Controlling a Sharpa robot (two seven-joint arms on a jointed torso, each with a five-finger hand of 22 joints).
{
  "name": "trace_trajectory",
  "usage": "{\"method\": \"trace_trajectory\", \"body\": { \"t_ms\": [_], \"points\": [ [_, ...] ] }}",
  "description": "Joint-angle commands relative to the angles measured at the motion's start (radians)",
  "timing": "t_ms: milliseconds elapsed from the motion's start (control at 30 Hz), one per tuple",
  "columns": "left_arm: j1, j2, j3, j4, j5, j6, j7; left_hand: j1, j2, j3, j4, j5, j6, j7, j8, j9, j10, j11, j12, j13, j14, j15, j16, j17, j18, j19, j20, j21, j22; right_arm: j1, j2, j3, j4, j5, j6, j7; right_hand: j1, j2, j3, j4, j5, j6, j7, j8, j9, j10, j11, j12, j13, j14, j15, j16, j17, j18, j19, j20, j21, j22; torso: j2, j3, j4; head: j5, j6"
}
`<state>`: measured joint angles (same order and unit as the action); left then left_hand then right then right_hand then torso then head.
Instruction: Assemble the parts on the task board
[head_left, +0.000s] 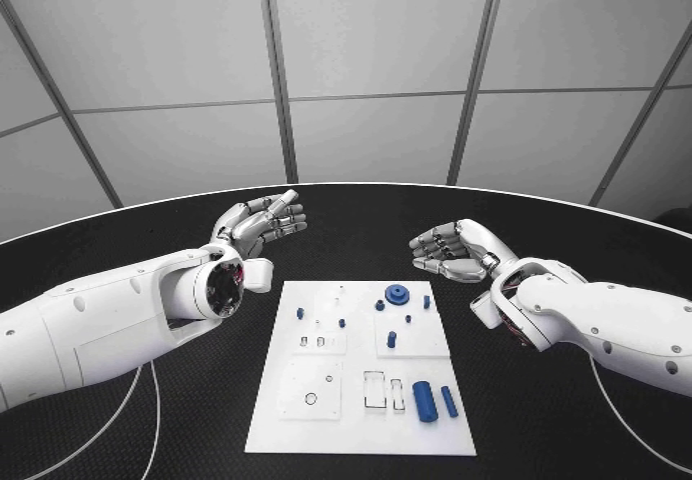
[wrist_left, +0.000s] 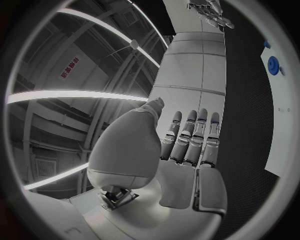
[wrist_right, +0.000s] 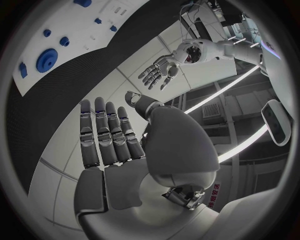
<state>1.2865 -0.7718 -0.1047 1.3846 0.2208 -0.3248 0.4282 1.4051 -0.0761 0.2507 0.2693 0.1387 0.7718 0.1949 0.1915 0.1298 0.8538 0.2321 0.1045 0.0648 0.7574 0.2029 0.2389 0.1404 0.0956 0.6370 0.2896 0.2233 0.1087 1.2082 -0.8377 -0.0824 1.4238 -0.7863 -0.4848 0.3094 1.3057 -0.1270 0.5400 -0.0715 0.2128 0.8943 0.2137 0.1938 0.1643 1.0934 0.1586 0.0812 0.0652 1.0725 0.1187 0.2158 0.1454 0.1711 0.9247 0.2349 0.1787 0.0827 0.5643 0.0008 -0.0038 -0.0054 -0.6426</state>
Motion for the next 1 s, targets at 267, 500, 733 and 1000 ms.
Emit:
{"method": "trace_trajectory", "body": {
  "t_ms": [267, 500, 733, 1000],
  "points": [
    [0.012, -0.067, 0.000, 0.094, -0.031, 0.045, -0.022, 0.017, -0.017, 0.035, -0.010, -0.003, 0.041, 0.071, 0.004, 0.004, 0.042, -0.013, -0.014, -0.001, 0.075, -0.020, 0.022, 0.014, 0.054, 0.082, -0.001, 0.042, 0.007, 0.027, 0.026, 0.000, -0.009, -0.358, 0.092, -0.162, 0.017, -0.026, -0.089, -0.026, 0.009, 0.089, -0.044, 0.019, 0.019, 0.143, -0.061, -0.012, 0.017, 0.293, -0.100, 0.159, 0.152, 0.010, 0.260, -0.118, 0.241, 0.131, 0.035, 0.0021, 0.0092, -0.003, 0.001],
    [0.015, -0.097, 0.000, 0.149, -0.042, 0.061, -0.030, 0.019, -0.026, 0.042, -0.018, -0.004, 0.017, 0.077, -0.009, -0.002, 0.025, -0.007, -0.033, -0.002, 0.064, -0.015, 0.011, 0.013, 0.059, 0.089, 0.000, 0.045, 0.005, 0.058, 0.065, 0.001, -0.027, -0.568, 0.155, -0.304, -0.022, -0.064, -0.048, 0.016, 0.014, 0.090, -0.050, -0.001, 0.015, 0.136, -0.074, -0.016, 0.041, 0.409, -0.126, 0.510, 0.439, 0.007, 0.346, -0.149, 0.452, 0.276, 0.063, -0.0013, 0.0198, -0.014, 0.007],
    [0.022, -0.114, 0.000, 0.186, -0.044, 0.067, -0.034, 0.019, -0.027, 0.043, -0.019, -0.004, 0.014, 0.077, -0.010, -0.002, 0.022, -0.006, -0.035, -0.002, 0.060, -0.013, 0.007, 0.012, 0.059, 0.089, 0.000, 0.045, 0.005, 0.071, 0.092, 0.001, -0.040, -0.698, 0.172, -0.386, -0.028, -0.096, 0.003, 0.054, 0.017, 0.082, -0.059, 0.006, 0.032, 0.106, -0.075, -0.008, 0.064, 0.435, -0.123, 0.992, 0.928, -0.040, 0.432, -0.146, 0.810, 0.688, 0.090, -0.0101, 0.0314, -0.019, 0.020],
    [0.041, -0.128, 0.001, 0.214, -0.045, 0.068, -0.038, 0.018, -0.028, 0.044, -0.019, -0.004, 0.015, 0.078, -0.011, -0.002, 0.021, -0.005, -0.036, -0.002, 0.057, -0.012, 0.005, 0.011, 0.060, 0.089, 0.000, 0.045, 0.004, 0.082, 0.118, 0.001, -0.045, -0.789, 0.219, -0.444, -0.030, -0.110, 0.014, 0.072, 0.014, 0.061, -0.067, 0.011, 0.046, 0.078, -0.076, -0.008, 0.075, 0.449, -0.123, 1.142, 1.084, -0.068, 0.477, -0.143, 0.992, 0.913, 0.110, -0.0175, 0.0399, -0.029, 0.027]
  ]
}}
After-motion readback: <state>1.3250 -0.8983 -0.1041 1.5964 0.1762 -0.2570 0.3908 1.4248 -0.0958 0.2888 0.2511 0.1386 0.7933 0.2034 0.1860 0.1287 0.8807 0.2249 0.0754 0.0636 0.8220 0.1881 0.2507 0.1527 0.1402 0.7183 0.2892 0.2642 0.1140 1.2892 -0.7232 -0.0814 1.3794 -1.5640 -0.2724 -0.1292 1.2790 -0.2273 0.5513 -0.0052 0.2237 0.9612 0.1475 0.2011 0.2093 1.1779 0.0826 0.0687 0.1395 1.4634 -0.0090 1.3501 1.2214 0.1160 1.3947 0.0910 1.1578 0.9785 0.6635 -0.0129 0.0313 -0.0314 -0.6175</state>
